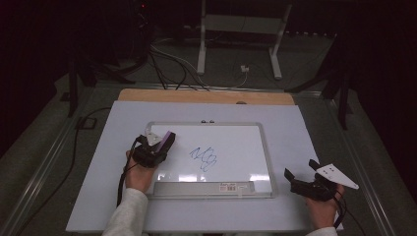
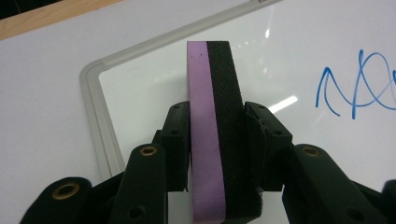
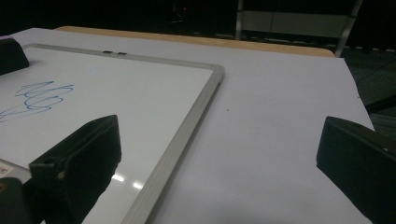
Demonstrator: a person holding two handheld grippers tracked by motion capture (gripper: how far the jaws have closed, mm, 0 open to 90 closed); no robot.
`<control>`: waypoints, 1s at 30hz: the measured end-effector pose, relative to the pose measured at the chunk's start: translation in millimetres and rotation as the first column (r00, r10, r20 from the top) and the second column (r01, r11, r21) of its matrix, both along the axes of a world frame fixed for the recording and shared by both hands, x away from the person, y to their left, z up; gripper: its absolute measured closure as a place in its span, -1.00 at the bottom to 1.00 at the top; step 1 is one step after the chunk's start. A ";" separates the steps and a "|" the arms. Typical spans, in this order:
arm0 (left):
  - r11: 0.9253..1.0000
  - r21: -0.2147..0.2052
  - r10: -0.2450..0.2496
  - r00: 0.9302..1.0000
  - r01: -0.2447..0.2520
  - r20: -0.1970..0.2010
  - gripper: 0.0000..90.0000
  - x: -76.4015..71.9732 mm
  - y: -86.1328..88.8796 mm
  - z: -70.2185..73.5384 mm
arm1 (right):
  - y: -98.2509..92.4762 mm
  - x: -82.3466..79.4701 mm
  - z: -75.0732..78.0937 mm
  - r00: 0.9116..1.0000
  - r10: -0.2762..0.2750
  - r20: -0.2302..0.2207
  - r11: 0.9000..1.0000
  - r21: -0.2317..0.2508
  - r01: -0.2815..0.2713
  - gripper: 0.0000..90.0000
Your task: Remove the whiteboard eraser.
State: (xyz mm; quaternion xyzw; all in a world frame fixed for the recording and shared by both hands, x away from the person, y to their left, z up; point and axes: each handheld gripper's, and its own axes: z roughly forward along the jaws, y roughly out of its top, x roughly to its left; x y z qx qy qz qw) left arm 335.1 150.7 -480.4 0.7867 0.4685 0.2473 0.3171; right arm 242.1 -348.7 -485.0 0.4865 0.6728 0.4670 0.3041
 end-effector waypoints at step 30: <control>0.995 0.067 -0.076 0.997 0.074 0.025 0.43 -15.6 -29.4 2.2 | 0.9 0.6 -0.6 1.000 0.000 -0.009 1.000 -0.004 0.000 -0.99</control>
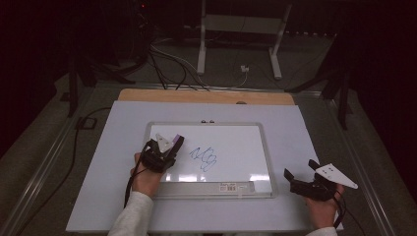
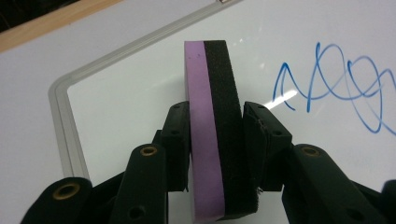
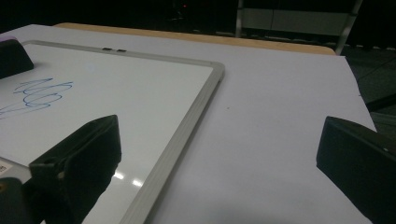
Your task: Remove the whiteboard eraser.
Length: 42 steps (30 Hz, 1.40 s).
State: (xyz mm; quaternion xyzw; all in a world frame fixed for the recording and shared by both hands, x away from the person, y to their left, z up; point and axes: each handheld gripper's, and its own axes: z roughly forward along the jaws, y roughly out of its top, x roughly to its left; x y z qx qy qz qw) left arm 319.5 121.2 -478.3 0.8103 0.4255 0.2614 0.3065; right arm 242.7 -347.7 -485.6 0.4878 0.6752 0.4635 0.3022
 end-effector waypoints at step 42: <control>0.987 -0.156 -0.049 0.996 0.037 -0.077 -0.59 1.4 -12.2 -9.8 | -0.7 0.7 -0.3 1.000 -0.003 -0.005 1.000 0.000 0.003 -0.99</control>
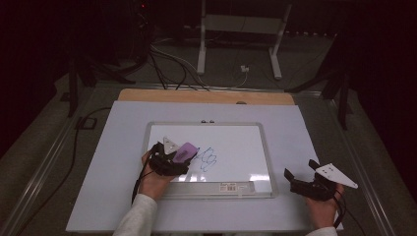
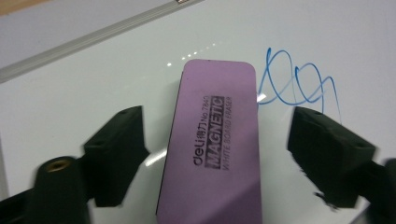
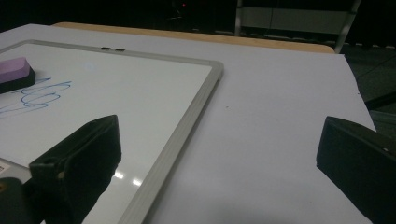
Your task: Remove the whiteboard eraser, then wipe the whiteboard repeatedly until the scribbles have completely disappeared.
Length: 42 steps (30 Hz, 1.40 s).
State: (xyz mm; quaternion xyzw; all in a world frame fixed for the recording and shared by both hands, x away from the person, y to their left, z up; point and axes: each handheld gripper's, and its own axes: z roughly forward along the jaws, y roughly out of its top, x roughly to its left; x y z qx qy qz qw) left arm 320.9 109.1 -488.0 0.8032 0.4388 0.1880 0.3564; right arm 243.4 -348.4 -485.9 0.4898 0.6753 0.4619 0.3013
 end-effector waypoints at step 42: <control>0.977 0.076 0.203 0.976 -0.198 -0.075 -0.08 34.6 39.0 -11.1 | 0.4 0.2 -0.4 1.000 0.003 -0.003 1.000 0.004 -0.003 -0.99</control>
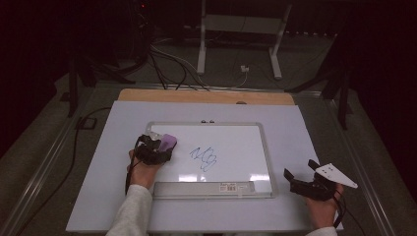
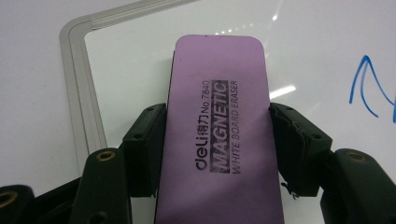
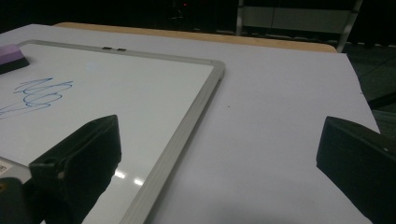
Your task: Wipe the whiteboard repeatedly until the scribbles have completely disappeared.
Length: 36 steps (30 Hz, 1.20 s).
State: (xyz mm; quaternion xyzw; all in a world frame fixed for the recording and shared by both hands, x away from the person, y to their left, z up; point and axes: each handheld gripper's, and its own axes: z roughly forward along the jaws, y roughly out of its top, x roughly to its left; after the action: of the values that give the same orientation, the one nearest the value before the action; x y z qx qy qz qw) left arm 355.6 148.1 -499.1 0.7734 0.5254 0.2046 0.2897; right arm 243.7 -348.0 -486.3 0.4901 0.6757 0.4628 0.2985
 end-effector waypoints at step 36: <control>0.989 0.013 -0.145 0.989 0.145 -0.009 -0.07 -1.4 -65.2 0.6 | 1.7 0.8 -0.2 1.000 0.007 -0.001 1.000 -0.003 -0.007 -0.99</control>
State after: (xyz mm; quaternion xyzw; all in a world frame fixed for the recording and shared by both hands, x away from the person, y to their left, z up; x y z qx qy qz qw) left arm 354.2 82.9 -498.5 0.8124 0.4673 0.1835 0.2966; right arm 244.4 -346.3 -486.5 0.4873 0.6782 0.4628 0.2974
